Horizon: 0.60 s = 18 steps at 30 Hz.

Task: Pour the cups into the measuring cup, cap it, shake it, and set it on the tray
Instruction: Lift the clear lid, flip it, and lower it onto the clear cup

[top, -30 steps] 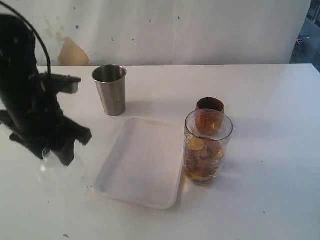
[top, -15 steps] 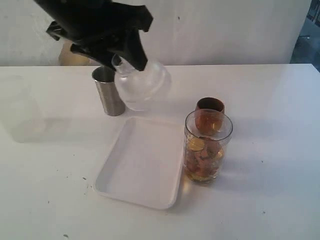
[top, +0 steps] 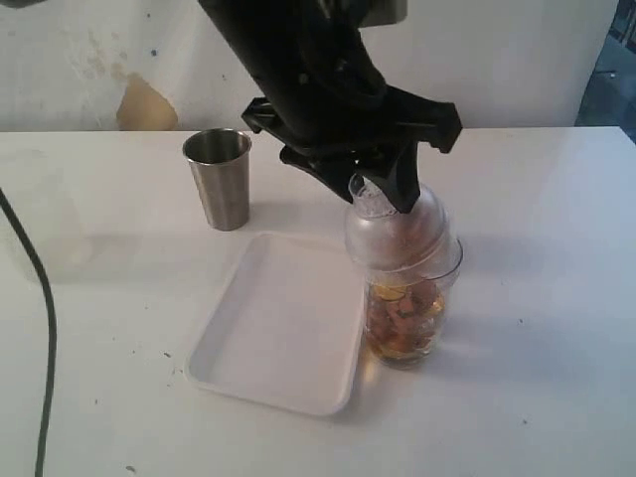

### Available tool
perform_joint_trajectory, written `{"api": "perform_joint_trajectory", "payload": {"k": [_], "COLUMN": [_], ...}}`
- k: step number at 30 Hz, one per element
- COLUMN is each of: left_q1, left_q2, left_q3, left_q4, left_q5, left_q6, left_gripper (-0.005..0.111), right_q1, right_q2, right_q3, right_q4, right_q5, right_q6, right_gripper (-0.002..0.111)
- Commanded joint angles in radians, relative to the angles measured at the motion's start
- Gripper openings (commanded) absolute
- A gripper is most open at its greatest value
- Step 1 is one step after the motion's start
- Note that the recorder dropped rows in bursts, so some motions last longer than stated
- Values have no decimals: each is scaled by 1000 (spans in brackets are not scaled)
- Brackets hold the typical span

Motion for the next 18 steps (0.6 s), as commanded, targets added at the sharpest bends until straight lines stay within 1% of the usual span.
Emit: {"api": "perform_joint_trajectory", "payload": {"k": [1, 5, 7, 13, 18], "left_q1": [-14, -14, -14, -14, -14], "left_q2": [26, 43, 43, 43, 48], "left_q3": [-25, -25, -25, -25, -25], "left_q4": [11, 35, 59, 61, 59], "left_q5": [-1, -1, -26, -101, -113], "left_q6": [-7, -7, -7, -4, -4], "left_gripper": [0, 0, 0, 0, 0], "right_q1": [-4, -4, -4, -4, -4], "right_q2": [-7, -7, -7, -7, -7], "right_q3": [4, 4, 4, 4, 4], "right_q4": [1, 1, 1, 1, 1], "right_q5": [1, 1, 1, 1, 1], "right_q6": [5, 5, 5, 5, 5], "right_gripper": [0, 0, 0, 0, 0]}}
